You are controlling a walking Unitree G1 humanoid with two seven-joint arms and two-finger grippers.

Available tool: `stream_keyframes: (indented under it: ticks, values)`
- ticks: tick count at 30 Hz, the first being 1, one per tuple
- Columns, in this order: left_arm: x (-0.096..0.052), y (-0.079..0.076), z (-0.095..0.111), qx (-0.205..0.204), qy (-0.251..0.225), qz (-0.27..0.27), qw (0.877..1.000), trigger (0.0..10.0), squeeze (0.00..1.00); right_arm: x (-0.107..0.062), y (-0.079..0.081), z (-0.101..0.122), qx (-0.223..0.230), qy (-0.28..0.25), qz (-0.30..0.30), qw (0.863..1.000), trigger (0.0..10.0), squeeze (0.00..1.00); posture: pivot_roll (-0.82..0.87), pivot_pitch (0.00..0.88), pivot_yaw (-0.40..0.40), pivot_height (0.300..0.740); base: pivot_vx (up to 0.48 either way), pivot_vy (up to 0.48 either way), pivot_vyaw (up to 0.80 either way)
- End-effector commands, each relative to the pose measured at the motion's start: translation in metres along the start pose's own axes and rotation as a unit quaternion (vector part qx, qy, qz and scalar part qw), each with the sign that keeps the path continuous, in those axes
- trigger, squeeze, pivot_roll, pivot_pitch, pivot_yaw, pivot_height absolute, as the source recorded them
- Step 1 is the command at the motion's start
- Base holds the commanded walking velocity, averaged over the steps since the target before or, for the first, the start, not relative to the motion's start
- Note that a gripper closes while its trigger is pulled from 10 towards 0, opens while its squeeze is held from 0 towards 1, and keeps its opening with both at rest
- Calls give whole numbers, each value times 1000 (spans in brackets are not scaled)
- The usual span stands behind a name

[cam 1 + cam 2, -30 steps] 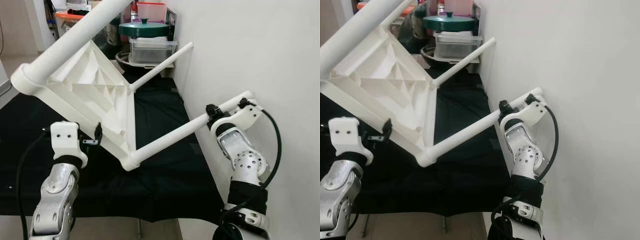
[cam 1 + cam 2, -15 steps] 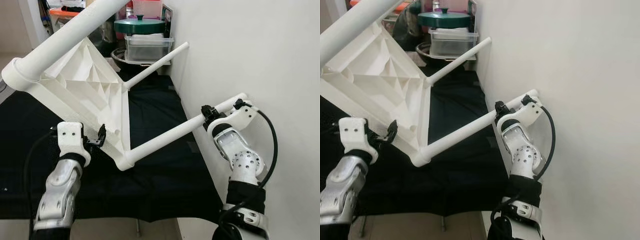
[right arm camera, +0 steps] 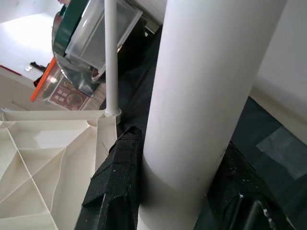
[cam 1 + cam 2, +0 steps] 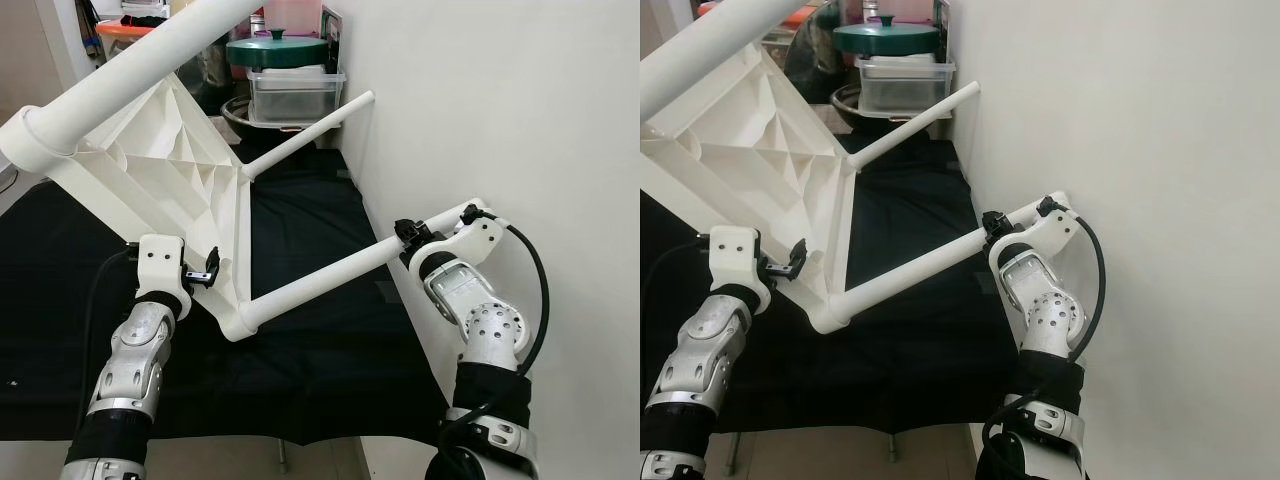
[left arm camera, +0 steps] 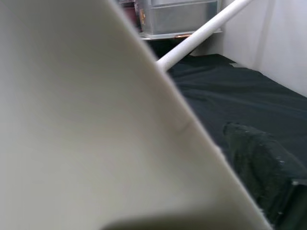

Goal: Building children table

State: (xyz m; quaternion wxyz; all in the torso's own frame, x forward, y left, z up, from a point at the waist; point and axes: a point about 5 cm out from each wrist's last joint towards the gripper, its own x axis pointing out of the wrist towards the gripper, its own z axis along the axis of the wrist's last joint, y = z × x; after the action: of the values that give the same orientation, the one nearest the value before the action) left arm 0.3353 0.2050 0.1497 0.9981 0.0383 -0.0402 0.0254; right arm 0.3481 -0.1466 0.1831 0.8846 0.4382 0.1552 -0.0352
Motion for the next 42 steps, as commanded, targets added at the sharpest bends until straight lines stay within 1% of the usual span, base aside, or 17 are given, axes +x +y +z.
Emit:
stream_keyframes:
  ticks: [1, 10, 13, 14, 15, 16, 20, 25, 28, 29, 34, 35, 36, 37, 40, 41, 42]
  values:
    - [-1, 9, -5, 41, 8, 2, 999, 0, 0, -2, -51, -91, -33, 206, -132, 969, 0, 0, 37, 0, -93, 740, 0, 0, 0]
    - [2, 17, 17, 88, -47, 3, 995, 0, 0, -2, -47, -93, -25, 215, -126, 968, 0, 0, 40, 0, -96, 740, 0, 0, 0]
    - [5, 33, 34, 131, -65, 29, 989, 0, 0, -2, -47, -93, -12, 219, -129, 967, 0, 0, 41, 0, -96, 740, 0, 0, 0]
    - [6, 38, 40, 142, -73, 37, 986, 0, 0, -2, -49, -93, -27, 228, -138, 964, 3843, 0, 42, 0, -95, 740, 0, 0, 0]
    - [6, 38, 40, 142, -73, 37, 986, 0, 0, -2, -49, -93, -27, 228, -138, 964, 3843, 0, 42, 0, -95, 740, 0, 0, 0]
    - [6, 47, 49, 149, -87, 50, 984, 0, 0, -1, -55, -91, -33, 222, -158, 962, 10000, 1000, 54, 0, -100, 740, 0, 0, 0]
    - [7, 52, 56, 152, -95, 60, 982, 0, 0, -1, -61, -86, -26, 199, -175, 964, 10000, 1000, 50, 0, -98, 740, 0, 0, 0]
    - [6, 47, 54, 153, -94, 57, 982, 0, 0, -5, -71, -76, -7, 169, -216, 962, 10000, 1000, 41, 0, -102, 740, 0, 0, 0]
    - [6, 45, 53, 154, -93, 61, 982, 0, 0, -16, -78, -57, 44, 118, -252, 959, 10000, 1000, 37, 0, -102, 740, 0, 0, 0]
    - [7, 45, 52, 154, -91, 62, 982, 471, 0, -23, -77, -50, 65, 100, -261, 958, 10000, 1000, 29, 0, -99, 740, 0, 0, 0]
    - [8, 43, 51, 155, -89, 62, 982, 275, 0, -40, -77, -36, 101, 68, -271, 955, 10000, 1000, 20, 0, -98, 740, 0, 0, 0]
    - [10, 43, 49, 155, -87, 66, 982, 0, 0, -54, -82, -26, 119, 38, -285, 950, 10000, 1000, 2, 0, -87, 740, 0, 0, 0]
    - [10, 43, 49, 155, -87, 66, 982, 0, 0, -54, -82, -26, 119, 38, -285, 950, 10000, 1000, 2, 0, -87, 740, 0, 0, 0]
    - [11, 42, 49, 155, -86, 68, 982, 1608, 0, -61, -81, -20, 128, 25, -289, 948, 10000, 1000, -8, 0, -79, 740, 0, 0, 0]
    - [13, 40, 48, 153, -85, 68, 982, 1882, 0, -67, -73, -13, 130, 11, -277, 952, 10000, 1000, -17, 0, -72, 740, 0, 0, 0]
    - [14, 37, 47, 152, -84, 65, 983, 3882, 0, -67, -60, -4, 103, -5, -239, 965, 10000, 1000, -25, 0, -67, 740, 0, 0, 0]
    - [14, 34, 46, 149, -82, 63, 984, 7294, 0, -63, -46, 0, 73, -7, -192, 979, 10000, 1000, -25, 0, -67, 740, 0, 0, 0]
